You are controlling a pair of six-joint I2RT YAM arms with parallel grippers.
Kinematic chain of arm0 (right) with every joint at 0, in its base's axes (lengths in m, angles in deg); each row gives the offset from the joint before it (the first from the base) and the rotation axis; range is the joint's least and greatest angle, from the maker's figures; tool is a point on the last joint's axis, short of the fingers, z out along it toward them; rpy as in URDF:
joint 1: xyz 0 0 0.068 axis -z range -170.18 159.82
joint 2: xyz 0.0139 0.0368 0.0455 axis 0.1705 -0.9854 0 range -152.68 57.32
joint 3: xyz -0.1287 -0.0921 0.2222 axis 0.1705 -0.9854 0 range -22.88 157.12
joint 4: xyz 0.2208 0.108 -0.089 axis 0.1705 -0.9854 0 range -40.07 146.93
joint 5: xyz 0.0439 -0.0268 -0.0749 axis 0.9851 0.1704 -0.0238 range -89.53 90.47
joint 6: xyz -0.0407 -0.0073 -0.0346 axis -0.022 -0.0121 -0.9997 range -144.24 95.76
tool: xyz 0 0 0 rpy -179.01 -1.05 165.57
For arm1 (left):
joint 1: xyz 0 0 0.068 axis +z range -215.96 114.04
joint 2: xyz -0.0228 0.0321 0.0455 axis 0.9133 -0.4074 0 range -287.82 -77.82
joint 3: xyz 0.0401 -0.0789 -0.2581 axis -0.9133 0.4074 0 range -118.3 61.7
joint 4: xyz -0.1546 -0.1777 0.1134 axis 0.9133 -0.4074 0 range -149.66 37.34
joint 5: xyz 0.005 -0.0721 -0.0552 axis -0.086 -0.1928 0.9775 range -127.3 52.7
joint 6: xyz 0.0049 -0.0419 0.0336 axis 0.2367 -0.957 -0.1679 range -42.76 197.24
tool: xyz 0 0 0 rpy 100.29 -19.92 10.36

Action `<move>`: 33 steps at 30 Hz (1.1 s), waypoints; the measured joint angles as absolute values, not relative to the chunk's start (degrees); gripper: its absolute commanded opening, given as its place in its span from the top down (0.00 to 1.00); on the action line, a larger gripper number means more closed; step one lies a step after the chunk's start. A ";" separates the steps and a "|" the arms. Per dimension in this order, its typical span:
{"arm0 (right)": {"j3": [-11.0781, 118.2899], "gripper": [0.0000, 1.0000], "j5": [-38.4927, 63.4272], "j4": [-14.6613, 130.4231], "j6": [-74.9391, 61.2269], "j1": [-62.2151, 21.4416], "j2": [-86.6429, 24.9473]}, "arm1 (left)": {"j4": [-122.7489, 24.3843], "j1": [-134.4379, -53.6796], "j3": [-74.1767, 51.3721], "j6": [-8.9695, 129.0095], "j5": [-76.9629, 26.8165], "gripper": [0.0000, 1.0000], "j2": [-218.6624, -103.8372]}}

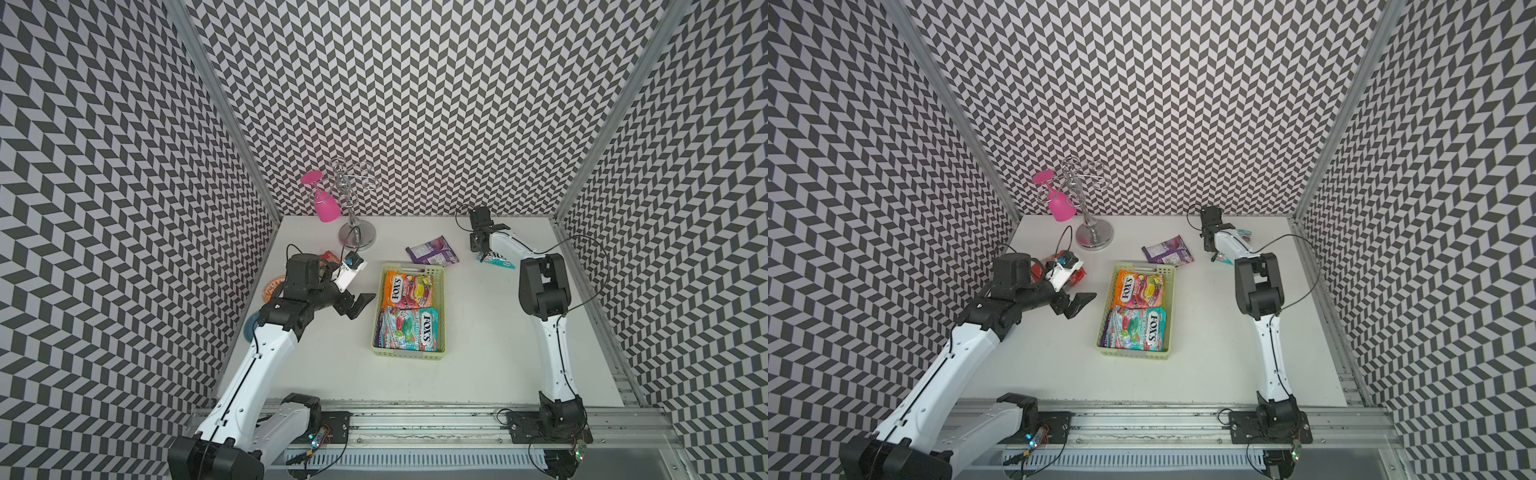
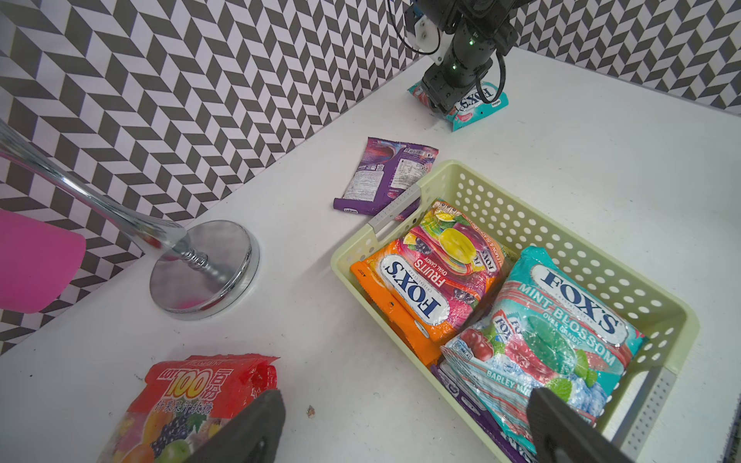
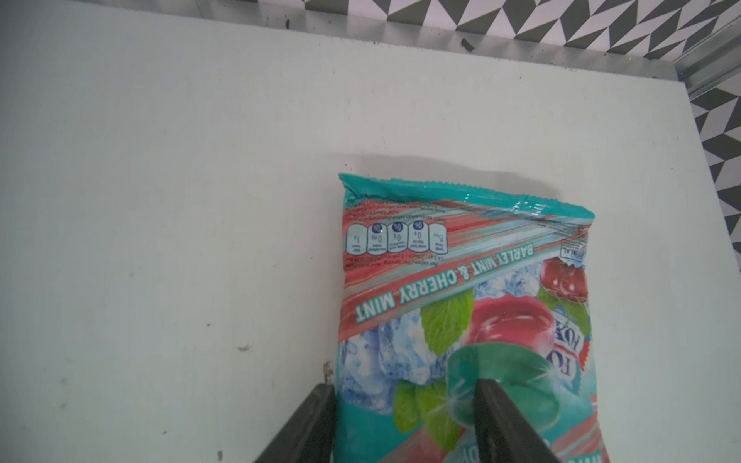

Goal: Put the candies in the basket
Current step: Pick up the candy at the center of the board.

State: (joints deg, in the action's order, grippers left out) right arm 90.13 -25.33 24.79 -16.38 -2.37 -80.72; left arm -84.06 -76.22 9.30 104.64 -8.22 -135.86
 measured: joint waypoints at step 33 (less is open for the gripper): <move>78.74 1.00 -21.38 26.80 -30.61 -6.26 -60.31 | -84.00 -76.46 9.28 103.96 -9.16 0.01 -136.26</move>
